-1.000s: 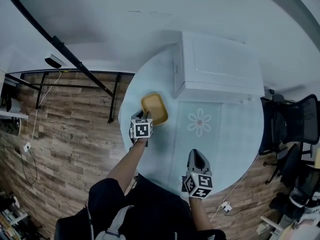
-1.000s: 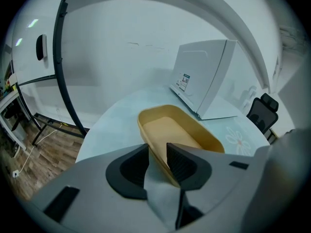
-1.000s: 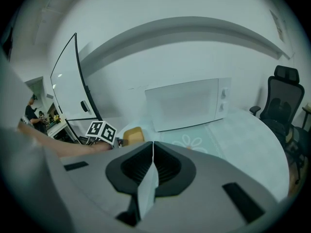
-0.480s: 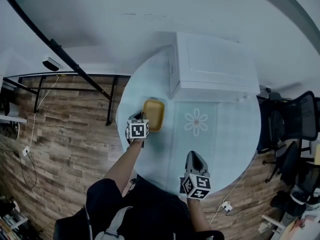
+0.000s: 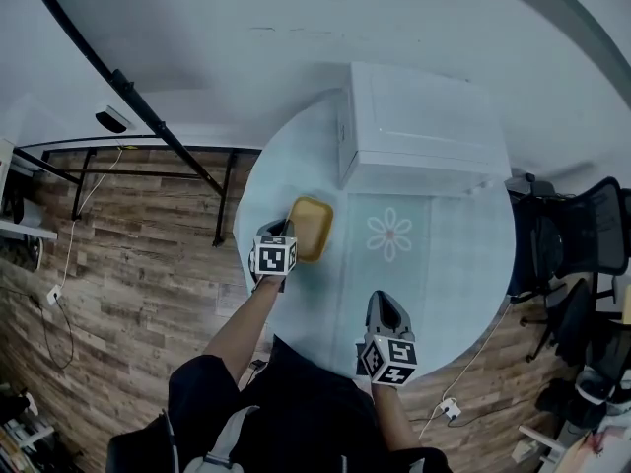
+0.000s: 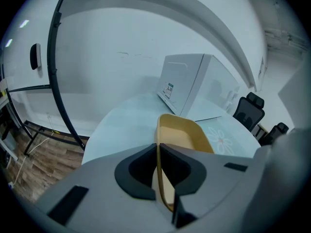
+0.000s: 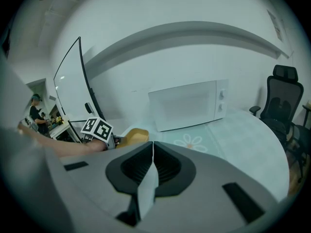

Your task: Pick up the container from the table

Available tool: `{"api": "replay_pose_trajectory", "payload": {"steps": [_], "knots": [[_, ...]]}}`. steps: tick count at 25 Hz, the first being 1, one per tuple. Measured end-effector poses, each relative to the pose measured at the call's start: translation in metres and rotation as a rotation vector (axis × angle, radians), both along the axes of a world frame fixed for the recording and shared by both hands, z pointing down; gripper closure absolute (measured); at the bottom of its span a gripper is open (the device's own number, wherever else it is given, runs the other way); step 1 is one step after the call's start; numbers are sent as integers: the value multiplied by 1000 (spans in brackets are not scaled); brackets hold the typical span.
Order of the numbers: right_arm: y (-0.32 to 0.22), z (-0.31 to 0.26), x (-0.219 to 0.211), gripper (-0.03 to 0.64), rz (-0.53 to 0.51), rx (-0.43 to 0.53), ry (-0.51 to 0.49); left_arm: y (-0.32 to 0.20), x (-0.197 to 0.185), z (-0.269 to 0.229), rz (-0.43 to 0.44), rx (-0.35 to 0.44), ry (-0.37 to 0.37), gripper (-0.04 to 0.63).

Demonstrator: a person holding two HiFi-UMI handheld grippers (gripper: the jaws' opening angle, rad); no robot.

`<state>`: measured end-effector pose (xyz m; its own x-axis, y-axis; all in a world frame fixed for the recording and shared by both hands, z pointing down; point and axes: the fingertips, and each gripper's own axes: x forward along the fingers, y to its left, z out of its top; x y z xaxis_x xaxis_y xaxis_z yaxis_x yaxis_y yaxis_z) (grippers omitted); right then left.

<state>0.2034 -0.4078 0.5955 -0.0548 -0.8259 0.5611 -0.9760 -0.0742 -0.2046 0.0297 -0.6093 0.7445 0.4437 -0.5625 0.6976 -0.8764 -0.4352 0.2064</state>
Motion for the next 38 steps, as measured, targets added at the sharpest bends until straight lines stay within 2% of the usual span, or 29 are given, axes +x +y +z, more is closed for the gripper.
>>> {"api": "replay_pose_trajectory", "payload": {"steps": [6, 15, 19, 27, 38], "knots": [[7, -6, -5, 592, -27, 25, -4, 25, 6, -30, 51, 9, 51, 568], [22, -15, -13, 592, -69, 72, -8, 71, 15, -89, 161, 82, 44, 569], [29, -18, -10, 594, -85, 94, -35, 94, 20, -111, 195, 90, 44, 569], [40, -16, -4, 594, -109, 112, -27, 135, 27, -143, 228, 125, 35, 569], [40, -24, -1, 594, -124, 134, -10, 157, 34, -150, 235, 130, 47, 569]]}}
